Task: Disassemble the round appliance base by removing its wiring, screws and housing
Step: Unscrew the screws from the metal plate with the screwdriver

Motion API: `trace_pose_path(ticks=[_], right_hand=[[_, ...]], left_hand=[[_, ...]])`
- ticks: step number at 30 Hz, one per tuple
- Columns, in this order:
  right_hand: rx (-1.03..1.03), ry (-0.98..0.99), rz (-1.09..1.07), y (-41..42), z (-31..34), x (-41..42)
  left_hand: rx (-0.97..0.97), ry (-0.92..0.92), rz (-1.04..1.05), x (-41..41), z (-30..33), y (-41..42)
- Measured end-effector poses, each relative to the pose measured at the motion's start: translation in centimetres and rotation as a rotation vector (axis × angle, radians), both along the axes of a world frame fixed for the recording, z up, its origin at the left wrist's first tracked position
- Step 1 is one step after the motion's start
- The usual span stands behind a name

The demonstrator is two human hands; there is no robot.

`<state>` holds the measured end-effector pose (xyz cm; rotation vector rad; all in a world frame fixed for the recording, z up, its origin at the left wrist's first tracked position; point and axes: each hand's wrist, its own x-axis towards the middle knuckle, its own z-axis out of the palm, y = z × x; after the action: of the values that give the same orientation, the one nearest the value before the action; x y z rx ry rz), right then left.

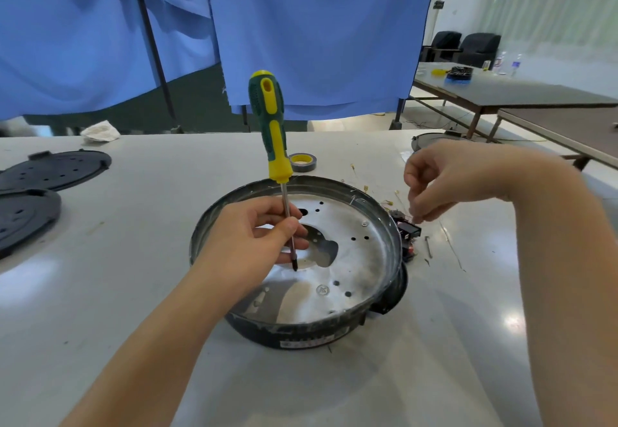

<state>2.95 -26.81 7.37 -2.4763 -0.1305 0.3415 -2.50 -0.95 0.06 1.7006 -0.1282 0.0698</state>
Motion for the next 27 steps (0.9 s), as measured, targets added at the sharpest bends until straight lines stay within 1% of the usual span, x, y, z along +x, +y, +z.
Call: trace_pose_path(ticks=[5,12,16,19,21,23,25,27], right_hand=[[-0.087,0.105,-0.100,-1.4,-1.5,1.4],[-0.256,0.209,-0.142,-2.0,-4.9,3.3],[-0.231,0.300,-0.138,-2.2,-6.0,3.7],[-0.190,0.331,-0.130,-2.0,-6.0,3.7],[-0.187,0.317,-0.134,-1.9,-5.4,3.6],[-0.189,0.260,-0.155,-1.7,-4.5,3.2],[-0.180,0.160,-0.166,-1.6,-3.3,2.7],[-0.111,0.006,-0.138,-0.9,-2.1,2.2]], left_hand=[[0.025,0.008,-0.060,-0.2,0.2,0.0],[0.029,0.005,-0.071,-0.2,0.2,0.0],[0.040,0.001,-0.083,-0.3,0.2,0.0],[0.040,0.003,-0.087,-0.3,0.1,0.0],[0.037,0.005,-0.086,-0.3,0.2,0.0],[0.031,0.006,-0.087,-0.3,0.2,0.0],[0.016,0.010,-0.092,-0.3,0.2,0.1],[0.003,0.013,-0.101,-0.2,0.2,0.1]])
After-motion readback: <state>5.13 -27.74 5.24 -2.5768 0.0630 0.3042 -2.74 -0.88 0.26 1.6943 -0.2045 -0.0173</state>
